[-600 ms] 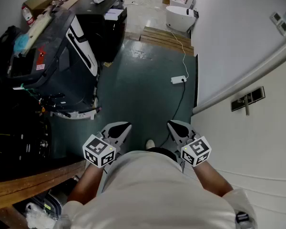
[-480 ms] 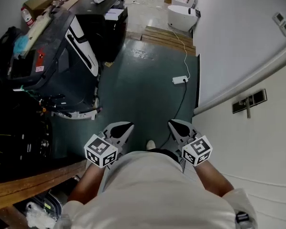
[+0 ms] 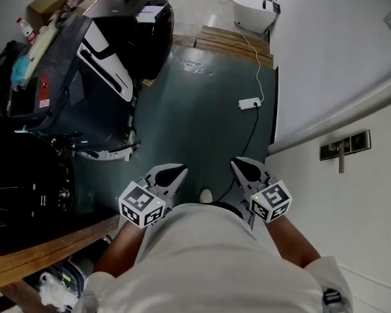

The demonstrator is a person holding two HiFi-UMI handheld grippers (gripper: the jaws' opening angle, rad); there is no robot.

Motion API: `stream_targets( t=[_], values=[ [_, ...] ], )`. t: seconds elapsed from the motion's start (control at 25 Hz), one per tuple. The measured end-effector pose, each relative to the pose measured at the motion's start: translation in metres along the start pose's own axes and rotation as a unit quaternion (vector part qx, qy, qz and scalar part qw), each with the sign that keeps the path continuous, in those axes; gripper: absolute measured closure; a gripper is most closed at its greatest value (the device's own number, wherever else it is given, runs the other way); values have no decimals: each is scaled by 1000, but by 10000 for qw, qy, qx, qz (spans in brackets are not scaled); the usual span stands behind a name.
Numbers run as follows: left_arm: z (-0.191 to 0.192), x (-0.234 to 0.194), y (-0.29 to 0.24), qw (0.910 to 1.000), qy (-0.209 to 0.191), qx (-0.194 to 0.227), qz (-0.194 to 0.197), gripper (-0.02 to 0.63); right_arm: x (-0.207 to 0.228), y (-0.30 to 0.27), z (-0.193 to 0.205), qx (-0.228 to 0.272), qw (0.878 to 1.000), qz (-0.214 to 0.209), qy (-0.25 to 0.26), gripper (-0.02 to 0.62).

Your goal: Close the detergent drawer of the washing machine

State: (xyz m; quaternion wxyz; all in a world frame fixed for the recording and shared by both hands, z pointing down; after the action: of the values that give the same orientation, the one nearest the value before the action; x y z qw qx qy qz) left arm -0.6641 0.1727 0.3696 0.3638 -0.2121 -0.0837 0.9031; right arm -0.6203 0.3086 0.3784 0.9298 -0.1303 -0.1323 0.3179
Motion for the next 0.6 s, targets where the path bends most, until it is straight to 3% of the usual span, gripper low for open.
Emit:
stream_targets(
  t=[0.24,0.6],
  values=[
    [-7,11,-44,9999,11,-101,96,611,47,7,2,40,10000,19,-77,528],
    [-24,-10,-90,9996,25,-182,206,611,115,-26,2,-64,9994,175,-276,508]
  ],
)
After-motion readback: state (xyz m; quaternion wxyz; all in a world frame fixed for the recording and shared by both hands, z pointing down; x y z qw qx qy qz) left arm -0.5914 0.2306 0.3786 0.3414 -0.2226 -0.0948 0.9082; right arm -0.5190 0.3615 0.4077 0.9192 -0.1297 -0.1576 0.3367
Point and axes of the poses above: the fingertips, and each gripper's own axes: y backward along the fingers, x to its right, z out of its underside, the point moved 1 cm from there along y, backward along the fingers, and after that the axes turned 3 degrees about z, right-handed, at the moved point
